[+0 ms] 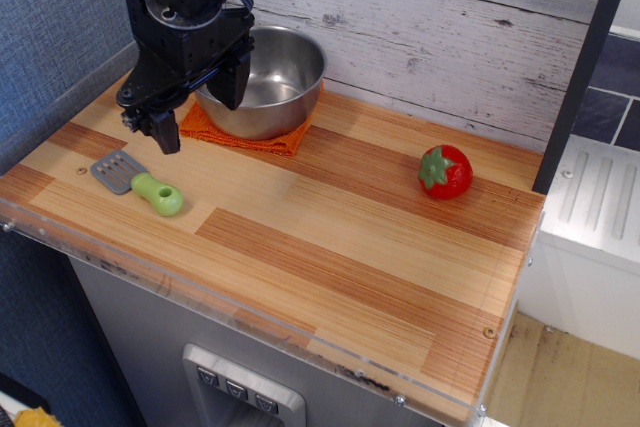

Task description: Place the knife in between the pot and the strawberry.

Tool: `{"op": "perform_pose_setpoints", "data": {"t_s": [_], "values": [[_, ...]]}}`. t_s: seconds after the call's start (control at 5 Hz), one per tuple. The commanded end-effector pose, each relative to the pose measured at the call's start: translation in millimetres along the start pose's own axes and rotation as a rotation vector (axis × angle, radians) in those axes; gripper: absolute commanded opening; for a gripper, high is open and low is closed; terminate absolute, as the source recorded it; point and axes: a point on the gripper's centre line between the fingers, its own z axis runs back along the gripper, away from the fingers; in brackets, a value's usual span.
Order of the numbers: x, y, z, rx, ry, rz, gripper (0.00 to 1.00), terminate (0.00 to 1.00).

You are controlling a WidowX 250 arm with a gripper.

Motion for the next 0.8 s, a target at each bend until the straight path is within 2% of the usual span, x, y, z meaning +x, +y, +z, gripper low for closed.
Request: {"op": "perform_pose_setpoints", "data": {"t_s": [0.0,0.6], "values": [[0,0,0,0.000,0.000,0.000,1.00,0.00],[-3,24,-30,0.083,0.039,0.059,1.00,0.00]]}}
